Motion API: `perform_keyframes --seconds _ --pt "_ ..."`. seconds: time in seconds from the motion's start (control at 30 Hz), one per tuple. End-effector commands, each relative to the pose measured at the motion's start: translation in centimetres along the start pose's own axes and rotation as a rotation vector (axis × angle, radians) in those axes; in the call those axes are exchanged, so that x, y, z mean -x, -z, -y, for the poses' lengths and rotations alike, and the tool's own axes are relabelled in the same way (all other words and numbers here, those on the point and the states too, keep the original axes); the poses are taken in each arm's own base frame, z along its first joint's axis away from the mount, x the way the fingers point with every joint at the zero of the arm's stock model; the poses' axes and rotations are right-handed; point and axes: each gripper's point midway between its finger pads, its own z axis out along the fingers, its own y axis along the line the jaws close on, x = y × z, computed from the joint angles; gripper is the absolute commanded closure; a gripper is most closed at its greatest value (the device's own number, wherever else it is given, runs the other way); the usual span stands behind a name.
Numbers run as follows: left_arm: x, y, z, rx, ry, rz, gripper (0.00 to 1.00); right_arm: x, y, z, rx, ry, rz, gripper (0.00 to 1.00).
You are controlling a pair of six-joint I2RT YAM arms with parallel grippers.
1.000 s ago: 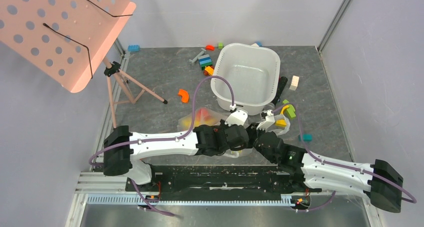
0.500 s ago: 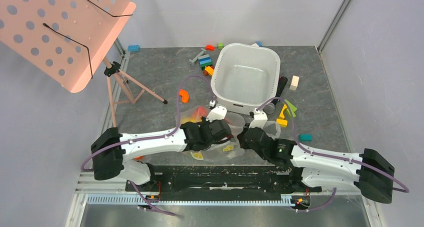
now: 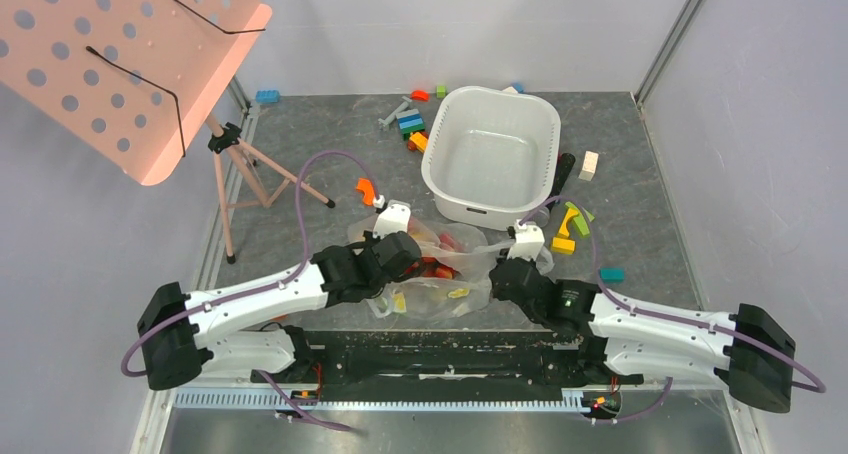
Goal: Take the fake fruits out of the plastic bag
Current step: Adjust the plastic bag at the center of the board.
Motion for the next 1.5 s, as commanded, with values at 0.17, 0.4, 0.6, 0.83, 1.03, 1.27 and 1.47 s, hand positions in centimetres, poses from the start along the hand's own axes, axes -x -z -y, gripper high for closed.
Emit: perform_keyframes --seconds 0.17,0.4,0.6,0.83,1.03,1.27,1.47 --pt "3.0 2.0 3.3 -0.239 0.048 0.107 0.98 3.3 2.1 -8.5 0.430 0.083 0.091 0.89" --pt "3.3 3.1 3.7 -0.309 0.030 0.125 0.98 3.9 1.4 -11.7 0.458 0.108 0.059 0.88" --pt "2.1 2.7 3.7 -0.311 0.015 0.094 0.98 4.2 -0.5 -12.8 0.406 0.114 0.058 0.88" --pt "1.2 1.8 3.2 -0.265 0.014 0.067 0.98 0.4 -1.3 -12.7 0.405 0.181 -0.048 0.88" --pt "1.0 1.4 2.8 -0.222 0.016 0.060 0.98 -4.2 -0.1 -11.9 0.434 0.258 -0.158 0.86" --pt "0.9 1.1 1.9 -0.171 0.026 0.062 0.98 -8.5 2.0 -12.1 0.528 0.316 -0.234 0.84" --pt "0.8 1.0 1.3 -0.146 0.032 0.066 0.98 -12.2 2.6 -12.0 0.538 0.383 -0.305 0.84"
